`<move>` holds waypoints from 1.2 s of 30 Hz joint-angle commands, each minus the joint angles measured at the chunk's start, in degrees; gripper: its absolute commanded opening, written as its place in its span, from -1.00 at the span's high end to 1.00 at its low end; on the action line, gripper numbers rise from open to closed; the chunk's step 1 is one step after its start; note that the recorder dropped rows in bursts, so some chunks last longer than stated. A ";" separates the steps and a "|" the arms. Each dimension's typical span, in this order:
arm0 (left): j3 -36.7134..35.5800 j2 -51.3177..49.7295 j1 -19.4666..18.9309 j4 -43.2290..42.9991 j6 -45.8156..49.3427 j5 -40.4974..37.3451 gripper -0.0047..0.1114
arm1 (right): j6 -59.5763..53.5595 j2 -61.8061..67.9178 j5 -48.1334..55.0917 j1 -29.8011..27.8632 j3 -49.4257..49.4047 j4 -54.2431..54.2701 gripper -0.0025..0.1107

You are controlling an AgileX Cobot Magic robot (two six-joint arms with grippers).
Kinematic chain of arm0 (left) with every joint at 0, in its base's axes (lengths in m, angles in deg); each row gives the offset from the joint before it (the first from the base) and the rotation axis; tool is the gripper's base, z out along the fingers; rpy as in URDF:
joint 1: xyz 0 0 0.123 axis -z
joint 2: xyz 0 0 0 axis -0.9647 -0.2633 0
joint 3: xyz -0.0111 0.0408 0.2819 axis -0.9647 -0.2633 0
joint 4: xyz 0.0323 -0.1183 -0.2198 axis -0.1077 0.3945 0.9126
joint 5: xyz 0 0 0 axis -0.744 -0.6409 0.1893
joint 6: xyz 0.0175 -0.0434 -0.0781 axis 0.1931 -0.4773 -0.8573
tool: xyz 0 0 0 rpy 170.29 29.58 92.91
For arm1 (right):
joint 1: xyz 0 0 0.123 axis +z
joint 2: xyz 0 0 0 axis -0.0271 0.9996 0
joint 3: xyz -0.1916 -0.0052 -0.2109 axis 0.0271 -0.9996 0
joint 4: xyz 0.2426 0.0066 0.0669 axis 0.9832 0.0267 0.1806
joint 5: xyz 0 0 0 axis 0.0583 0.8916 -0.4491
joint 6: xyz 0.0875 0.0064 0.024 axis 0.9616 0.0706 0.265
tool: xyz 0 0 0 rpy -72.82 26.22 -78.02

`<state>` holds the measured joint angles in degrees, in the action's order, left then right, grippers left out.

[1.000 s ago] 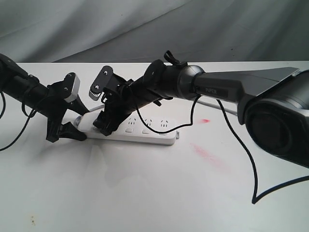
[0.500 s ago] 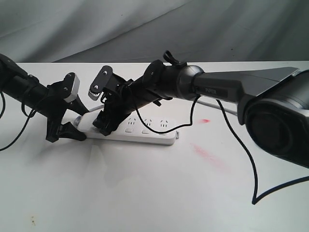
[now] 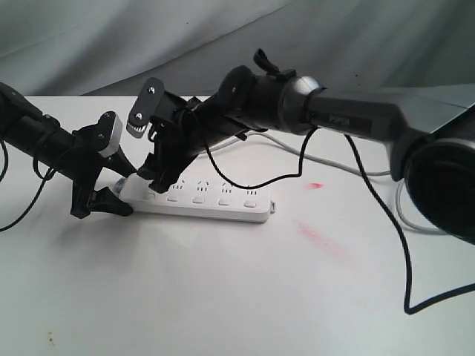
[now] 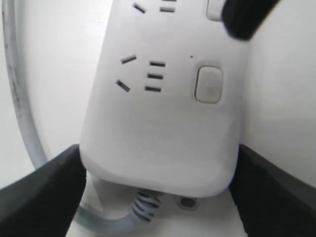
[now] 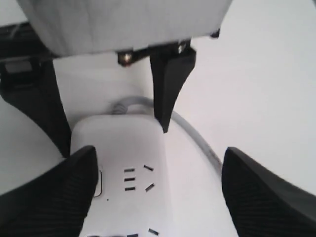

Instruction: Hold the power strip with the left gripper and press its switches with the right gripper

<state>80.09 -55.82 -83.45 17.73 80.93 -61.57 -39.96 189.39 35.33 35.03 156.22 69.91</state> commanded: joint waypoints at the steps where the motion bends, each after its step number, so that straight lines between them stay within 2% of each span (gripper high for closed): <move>1: -0.03 -0.12 0.13 -2.77 -0.06 0.25 -0.21 | -0.12 -3.04 2.14 0.07 -0.31 0.06 -0.20; 8: -0.03 -0.12 0.13 -2.77 -0.21 0.25 -0.21 | 4.59 -4.77 8.46 -0.64 -0.31 -2.49 -0.20; 16: -0.03 -0.12 0.13 -2.77 -0.21 0.25 -0.21 | 6.20 -6.10 9.81 -2.28 -3.64 -4.67 -0.20; 27: -0.03 -0.12 0.13 -2.77 -0.09 0.25 -0.21 | 2.60 -3.40 2.56 -2.50 -6.35 -3.83 -0.20; 36: -0.03 -0.12 0.13 -2.77 -0.25 0.25 -0.21 | 1.99 -1.48 2.08 -2.39 -6.35 -3.15 -0.20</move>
<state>80.09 -55.82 -83.45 17.63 80.93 -61.57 -37.26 187.74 37.93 32.81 150.14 65.80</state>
